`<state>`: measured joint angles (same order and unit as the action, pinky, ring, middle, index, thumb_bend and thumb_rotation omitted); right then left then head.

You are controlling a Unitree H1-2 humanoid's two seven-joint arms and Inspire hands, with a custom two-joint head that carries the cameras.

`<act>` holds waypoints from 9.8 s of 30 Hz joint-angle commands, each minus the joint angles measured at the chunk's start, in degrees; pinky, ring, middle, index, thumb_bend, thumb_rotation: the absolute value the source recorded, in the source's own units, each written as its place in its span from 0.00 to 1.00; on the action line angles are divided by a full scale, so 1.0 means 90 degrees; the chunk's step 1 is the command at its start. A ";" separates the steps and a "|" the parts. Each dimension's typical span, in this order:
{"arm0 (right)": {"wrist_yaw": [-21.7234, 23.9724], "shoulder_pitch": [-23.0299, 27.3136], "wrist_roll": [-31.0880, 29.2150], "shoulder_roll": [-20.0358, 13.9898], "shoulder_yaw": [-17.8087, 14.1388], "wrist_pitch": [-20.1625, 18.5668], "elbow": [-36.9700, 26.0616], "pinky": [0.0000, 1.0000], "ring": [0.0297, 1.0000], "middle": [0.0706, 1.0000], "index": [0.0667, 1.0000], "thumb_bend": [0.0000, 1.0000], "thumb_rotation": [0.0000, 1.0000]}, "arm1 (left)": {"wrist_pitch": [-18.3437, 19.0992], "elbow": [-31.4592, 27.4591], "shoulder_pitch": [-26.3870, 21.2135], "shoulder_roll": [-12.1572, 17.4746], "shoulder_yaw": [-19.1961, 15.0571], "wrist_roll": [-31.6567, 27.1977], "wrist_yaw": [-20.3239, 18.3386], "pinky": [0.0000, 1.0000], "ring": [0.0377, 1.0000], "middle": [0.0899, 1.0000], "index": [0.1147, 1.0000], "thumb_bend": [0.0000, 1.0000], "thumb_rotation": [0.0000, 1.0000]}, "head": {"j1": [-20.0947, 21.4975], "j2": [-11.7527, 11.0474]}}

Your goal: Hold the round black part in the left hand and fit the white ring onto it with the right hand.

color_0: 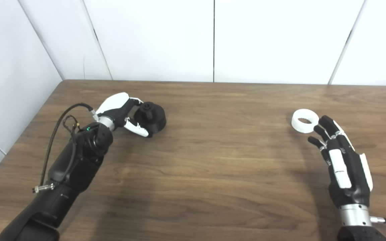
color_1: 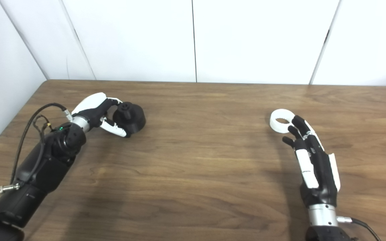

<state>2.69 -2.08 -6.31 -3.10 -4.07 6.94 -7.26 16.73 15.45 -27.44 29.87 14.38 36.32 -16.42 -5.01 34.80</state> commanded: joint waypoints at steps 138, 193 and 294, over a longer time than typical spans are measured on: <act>-0.0534 0.2414 0.4475 -0.1870 0.0757 -0.1912 0.1465 0.94 0.98 0.92 0.73 0.88 0.33 | -0.0716 -0.4746 0.2928 -0.1363 0.0846 0.0874 -0.1248 0.84 0.91 0.85 0.66 0.87 0.21 | 0.0517 0.0365; -0.0928 0.3823 0.4238 -0.1986 0.1447 -0.1522 0.3689 0.90 0.97 0.92 0.74 0.86 0.38 | -0.0782 -0.4798 0.2951 -0.1431 0.0735 0.0865 -0.1321 0.84 0.91 0.85 0.66 0.88 0.19 | 0.0481 0.0292; -0.1255 0.3845 0.4117 -0.1881 0.1606 -0.1255 0.3978 0.91 0.97 0.90 0.61 0.76 0.24 | -0.0735 -0.4807 0.2991 -0.1471 0.0680 0.0923 -0.1385 0.85 0.92 0.86 0.67 0.86 0.21 | 0.0414 0.0320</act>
<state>-7.11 30.13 30.26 -19.43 10.72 -5.47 28.66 10.44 -26.79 0.27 16.22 20.74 44.64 -28.77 -1.23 37.62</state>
